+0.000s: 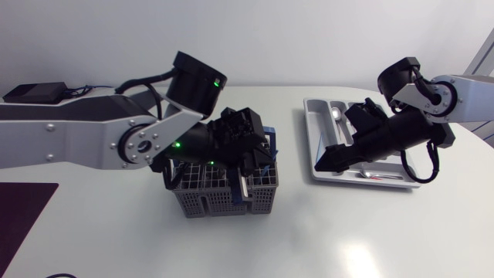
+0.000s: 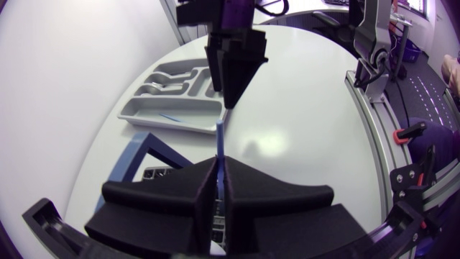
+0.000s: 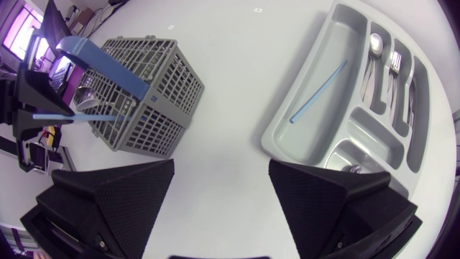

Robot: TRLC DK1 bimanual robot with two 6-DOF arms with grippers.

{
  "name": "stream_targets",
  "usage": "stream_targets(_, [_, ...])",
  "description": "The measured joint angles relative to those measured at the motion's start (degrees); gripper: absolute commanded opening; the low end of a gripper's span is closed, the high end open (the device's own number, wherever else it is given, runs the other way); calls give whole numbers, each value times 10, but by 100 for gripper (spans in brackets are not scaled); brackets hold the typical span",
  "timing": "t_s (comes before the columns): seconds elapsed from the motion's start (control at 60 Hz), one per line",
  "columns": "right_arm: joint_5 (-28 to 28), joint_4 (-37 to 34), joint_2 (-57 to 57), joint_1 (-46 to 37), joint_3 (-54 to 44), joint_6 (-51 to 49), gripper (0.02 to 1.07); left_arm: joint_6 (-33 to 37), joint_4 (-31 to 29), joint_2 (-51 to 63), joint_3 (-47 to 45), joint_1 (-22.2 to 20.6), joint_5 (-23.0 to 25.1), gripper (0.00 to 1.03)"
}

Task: Unload the cutlery basket into the drawer organizer.

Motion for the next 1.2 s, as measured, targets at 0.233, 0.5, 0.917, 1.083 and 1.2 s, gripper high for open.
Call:
stream_targets(0.233, [0,12,-66,31,-24,-1,97,-23,-9,-65,0,0,10,10])
stream_targets(0.5, [-2,104,-236,87,-105,-16,97,-75,-35,-115,7,0,14,10])
stream_targets(0.917, [0,215,-375,180,-187,-35,92,-191,-72,-114,71,22,110,10])
stream_targets(1.083, [4,237,-373,197,-192,-35,84,-211,-96,-89,89,31,147,10])
stream_targets(1.2, [7,244,-367,209,-192,-35,74,-221,-102,-76,95,30,157,10])
